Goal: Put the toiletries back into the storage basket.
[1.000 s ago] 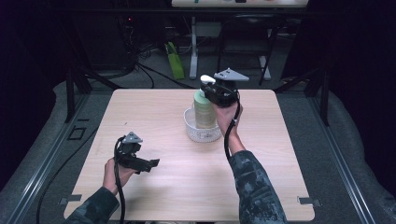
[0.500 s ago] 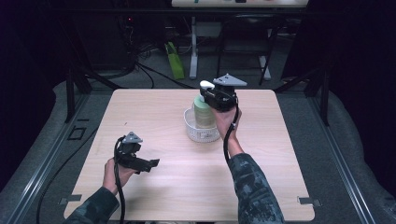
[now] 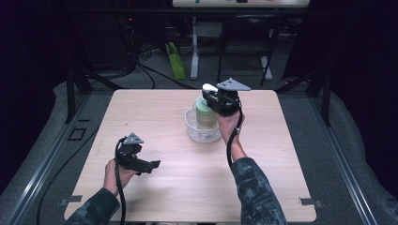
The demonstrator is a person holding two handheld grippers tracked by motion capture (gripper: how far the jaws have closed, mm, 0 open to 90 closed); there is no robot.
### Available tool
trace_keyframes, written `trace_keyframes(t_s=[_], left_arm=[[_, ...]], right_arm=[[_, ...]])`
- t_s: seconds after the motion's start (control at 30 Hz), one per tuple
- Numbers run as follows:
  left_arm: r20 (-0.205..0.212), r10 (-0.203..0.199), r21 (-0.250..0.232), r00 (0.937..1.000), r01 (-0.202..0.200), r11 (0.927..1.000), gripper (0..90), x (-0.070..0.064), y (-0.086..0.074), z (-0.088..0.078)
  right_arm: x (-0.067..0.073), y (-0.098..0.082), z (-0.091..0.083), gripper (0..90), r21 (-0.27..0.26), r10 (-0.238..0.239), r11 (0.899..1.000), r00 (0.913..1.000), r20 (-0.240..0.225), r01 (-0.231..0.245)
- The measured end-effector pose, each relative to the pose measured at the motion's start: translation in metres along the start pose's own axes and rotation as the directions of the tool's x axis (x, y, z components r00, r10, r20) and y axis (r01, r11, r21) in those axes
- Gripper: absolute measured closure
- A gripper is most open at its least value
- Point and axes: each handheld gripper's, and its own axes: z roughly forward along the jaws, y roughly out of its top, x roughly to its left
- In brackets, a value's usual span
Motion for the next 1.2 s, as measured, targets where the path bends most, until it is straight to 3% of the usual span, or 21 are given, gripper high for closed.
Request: trace_keyframes(t_s=[0.63,0.73,0.87,1.03,1.07,1.2], left_arm=[[0.002,0.004,0.002,1.0,-0.004,1.0,0.0,0.0,0.0,0.0],[0.001,0.004,0.0,1.0,-0.004,1.0,0.0,0.0,0.0,0.0],[0.003,0.004,0.0,1.0,-0.004,1.0,0.0,0.0,0.0,0.0],[0.006,0.004,0.002,1.0,-0.004,1.0,0.0,0.0,0.0,0.0],[0.006,0.004,0.003,1.0,-0.004,1.0,0.0,0.0,0.0,0.0],[0.008,0.003,0.001,1.0,-0.003,1.0,0.0,-0.001,0.0,0.001]], right_arm=[[-0.003,0.002,-0.002,65.4,0.025,0.001,1.0,0.9999,-0.011,-0.001],[-0.002,0.003,-0.002,61.6,0.04,0.004,0.999,0.9999,-0.01,-0.004],[-0.004,0.007,-0.008,47.5,0.051,0.04,0.998,0.999,-0.018,-0.039],[-0.003,0.013,-0.016,36.9,0.077,0.05,0.996,0.9986,-0.016,-0.049],[-0.003,0.014,-0.021,31.7,0.098,0.055,0.994,0.9983,-0.017,-0.053],[-0.004,0.015,-0.031,24.6,0.14,0.064,0.988,0.9978,-0.017,-0.061]])
